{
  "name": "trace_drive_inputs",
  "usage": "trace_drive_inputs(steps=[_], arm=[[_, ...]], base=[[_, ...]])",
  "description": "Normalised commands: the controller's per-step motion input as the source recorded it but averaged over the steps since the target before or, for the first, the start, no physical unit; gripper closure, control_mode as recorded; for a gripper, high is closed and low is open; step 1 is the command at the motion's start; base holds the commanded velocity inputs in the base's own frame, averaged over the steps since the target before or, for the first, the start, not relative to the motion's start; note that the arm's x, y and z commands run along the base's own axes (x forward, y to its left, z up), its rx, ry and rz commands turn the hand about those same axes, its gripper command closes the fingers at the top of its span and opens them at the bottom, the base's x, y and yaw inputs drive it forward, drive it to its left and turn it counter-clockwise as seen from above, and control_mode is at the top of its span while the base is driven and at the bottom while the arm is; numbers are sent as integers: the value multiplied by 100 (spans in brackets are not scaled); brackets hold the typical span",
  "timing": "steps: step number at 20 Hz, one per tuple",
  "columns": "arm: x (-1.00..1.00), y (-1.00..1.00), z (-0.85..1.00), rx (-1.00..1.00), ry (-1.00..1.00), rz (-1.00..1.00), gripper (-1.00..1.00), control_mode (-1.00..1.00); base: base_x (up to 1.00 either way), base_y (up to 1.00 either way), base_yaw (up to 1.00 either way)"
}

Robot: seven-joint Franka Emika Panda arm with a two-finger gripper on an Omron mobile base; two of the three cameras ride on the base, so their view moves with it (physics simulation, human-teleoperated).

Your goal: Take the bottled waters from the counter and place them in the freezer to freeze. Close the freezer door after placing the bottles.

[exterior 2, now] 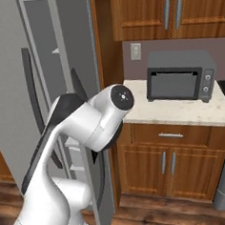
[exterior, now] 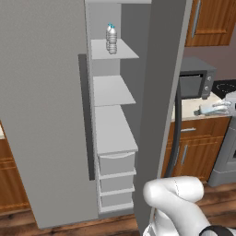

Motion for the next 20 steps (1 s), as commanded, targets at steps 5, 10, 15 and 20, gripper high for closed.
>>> trace_drive_inputs(steps=[5, 10, 15, 20], arm=[[57, 0, -20, 0, 5, 4, -100, -100], [48, 0, -26, 0, 1, 4, -100, -100], [28, 0, -23, 0, 0, 5, -100, -100], [33, 1, -27, 0, 0, 5, -100, -100]], base=[[0, 0, 0], [0, 0, 0], [0, 0, 0], [0, 0, 0]])
